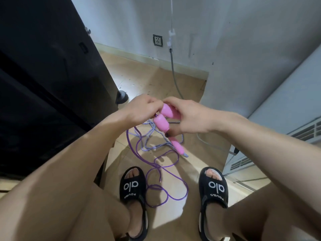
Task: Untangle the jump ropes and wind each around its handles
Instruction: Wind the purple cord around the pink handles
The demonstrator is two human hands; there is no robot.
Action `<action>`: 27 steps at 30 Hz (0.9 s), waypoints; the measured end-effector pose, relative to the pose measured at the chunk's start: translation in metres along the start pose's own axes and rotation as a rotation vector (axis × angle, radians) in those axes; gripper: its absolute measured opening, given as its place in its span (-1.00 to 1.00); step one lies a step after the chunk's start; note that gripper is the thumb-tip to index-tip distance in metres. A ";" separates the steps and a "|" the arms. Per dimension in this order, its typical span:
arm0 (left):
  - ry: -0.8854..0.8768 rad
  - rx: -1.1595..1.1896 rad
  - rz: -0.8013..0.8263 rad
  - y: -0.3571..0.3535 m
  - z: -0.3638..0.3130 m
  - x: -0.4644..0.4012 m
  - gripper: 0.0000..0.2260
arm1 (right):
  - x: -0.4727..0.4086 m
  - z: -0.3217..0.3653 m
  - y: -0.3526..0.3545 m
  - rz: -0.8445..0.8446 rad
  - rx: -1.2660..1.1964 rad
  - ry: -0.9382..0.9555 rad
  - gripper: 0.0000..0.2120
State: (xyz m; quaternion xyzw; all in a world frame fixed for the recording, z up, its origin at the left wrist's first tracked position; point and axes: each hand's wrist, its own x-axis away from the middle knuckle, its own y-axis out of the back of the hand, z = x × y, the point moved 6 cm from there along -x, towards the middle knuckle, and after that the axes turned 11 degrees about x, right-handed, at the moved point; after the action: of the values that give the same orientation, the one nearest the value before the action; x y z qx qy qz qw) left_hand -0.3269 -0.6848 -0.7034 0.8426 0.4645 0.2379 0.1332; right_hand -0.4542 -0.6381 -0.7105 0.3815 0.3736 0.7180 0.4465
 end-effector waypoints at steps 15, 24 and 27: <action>0.033 0.144 -0.118 0.003 0.014 -0.013 -0.71 | 0.003 0.013 -0.019 0.220 -1.347 -0.282 -0.88; 0.266 0.342 0.177 -0.033 0.002 0.012 -0.57 | -0.005 0.021 -0.031 0.036 -1.173 -0.260 -0.72; 0.250 0.320 0.142 -0.034 0.004 0.011 -0.51 | -0.002 0.030 -0.035 0.058 -0.830 -0.211 -0.62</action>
State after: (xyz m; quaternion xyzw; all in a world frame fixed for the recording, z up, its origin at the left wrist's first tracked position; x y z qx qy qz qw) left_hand -0.3443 -0.6580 -0.7185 0.8476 0.4485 0.2727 -0.0779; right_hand -0.4140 -0.6230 -0.7291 0.2511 -0.0056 0.7767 0.5776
